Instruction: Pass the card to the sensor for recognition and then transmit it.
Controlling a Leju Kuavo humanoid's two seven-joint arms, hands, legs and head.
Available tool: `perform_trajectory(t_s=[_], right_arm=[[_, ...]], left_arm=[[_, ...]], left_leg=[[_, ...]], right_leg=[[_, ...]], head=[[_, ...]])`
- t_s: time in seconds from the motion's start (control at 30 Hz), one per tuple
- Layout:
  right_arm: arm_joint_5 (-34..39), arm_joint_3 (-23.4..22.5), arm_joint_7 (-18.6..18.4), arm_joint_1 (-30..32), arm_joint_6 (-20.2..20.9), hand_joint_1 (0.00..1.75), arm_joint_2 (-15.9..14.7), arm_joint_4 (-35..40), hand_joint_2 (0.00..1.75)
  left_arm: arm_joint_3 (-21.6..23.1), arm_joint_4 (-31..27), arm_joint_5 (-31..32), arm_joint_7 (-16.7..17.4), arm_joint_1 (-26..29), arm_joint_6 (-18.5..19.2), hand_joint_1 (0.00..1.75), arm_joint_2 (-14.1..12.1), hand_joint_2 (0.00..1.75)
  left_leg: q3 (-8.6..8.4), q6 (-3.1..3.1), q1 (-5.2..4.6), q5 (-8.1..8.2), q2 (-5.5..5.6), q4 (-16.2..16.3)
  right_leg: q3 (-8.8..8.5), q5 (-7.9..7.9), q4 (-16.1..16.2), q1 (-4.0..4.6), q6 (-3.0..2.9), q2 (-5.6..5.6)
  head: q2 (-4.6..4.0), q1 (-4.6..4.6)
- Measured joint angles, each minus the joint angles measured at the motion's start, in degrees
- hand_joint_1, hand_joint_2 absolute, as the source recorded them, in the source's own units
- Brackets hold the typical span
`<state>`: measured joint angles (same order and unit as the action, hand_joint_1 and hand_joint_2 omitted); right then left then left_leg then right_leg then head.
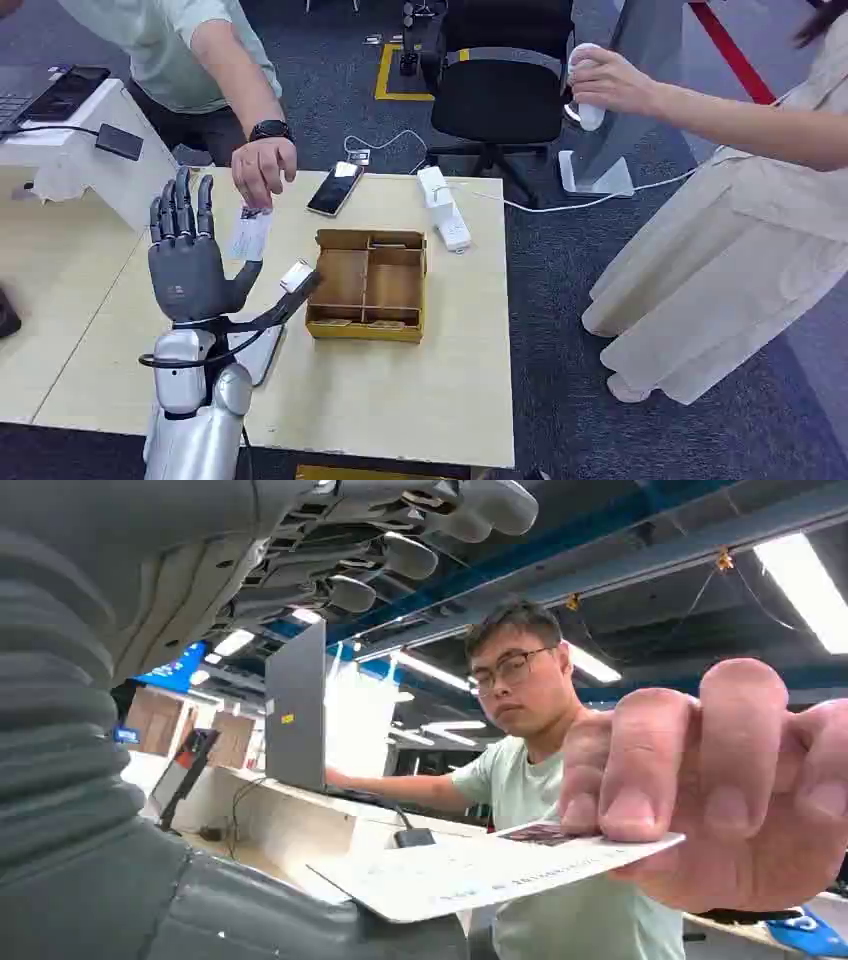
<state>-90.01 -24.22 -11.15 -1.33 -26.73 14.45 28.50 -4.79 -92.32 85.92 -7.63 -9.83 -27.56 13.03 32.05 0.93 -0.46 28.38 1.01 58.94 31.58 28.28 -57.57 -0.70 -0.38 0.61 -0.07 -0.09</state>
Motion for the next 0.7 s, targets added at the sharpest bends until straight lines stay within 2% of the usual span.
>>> perform_trajectory(t_s=[0.17, 0.2, 0.23, 0.27, 0.7], right_arm=[[0.0, 0.0, 0.0, 0.0, 0.0, 0.00, 0.0, -0.1, 0.00], [0.0, 0.0, 0.0, 0.0, 0.0, 0.00, 0.0, -0.1, 0.00], [0.0, 0.0, 0.0, 0.0, 0.0, 0.00, 0.0, -0.1, 0.00], [0.0, 0.0, 0.0, 0.0, 0.0, 0.00, 0.0, -0.1, 0.00], [0.0, 0.0, 0.0, 0.0, 0.0, 0.00, 0.0, -0.1, 0.00]], left_arm=[[0.0, 0.0, 0.0, 0.0, 0.0, -0.1, 0.00, 0.0, 1.75], [0.0, 0.0, 0.0, 0.0, 0.0, -0.1, 0.05, 0.0, 1.75], [0.0, 0.0, 0.0, 0.0, 0.0, -0.1, 1.62, 0.0, 1.75], [0.0, 0.0, 0.0, 0.0, 0.0, -0.1, 1.75, 0.0, 1.75], [0.0, 0.0, 0.0, -0.1, -0.1, -0.1, 1.75, 0.0, 1.75]], left_leg=[[0.00, 0.00, 0.00, 0.00, 0.00, 0.0], [0.00, 0.00, 0.00, 0.00, 0.00, 0.0], [0.00, 0.00, 0.00, 0.00, 0.00, 0.0], [0.00, 0.00, 0.00, 0.00, 0.00, 0.0], [0.00, 0.00, 0.00, 0.00, 0.00, 0.0]], right_leg=[[0.00, 0.00, 0.0, 0.00, 0.00, 0.00], [0.00, 0.00, 0.0, 0.00, 0.00, 0.00], [0.00, 0.00, 0.0, 0.00, 0.00, 0.00], [0.00, 0.00, 0.0, 0.00, 0.00, 0.00], [0.00, 0.00, 0.0, 0.00, 0.00, 0.00]], head=[[0.02, -0.02], [0.02, 0.00], [0.02, -0.02], [0.02, -0.02], [0.02, 0.00]])
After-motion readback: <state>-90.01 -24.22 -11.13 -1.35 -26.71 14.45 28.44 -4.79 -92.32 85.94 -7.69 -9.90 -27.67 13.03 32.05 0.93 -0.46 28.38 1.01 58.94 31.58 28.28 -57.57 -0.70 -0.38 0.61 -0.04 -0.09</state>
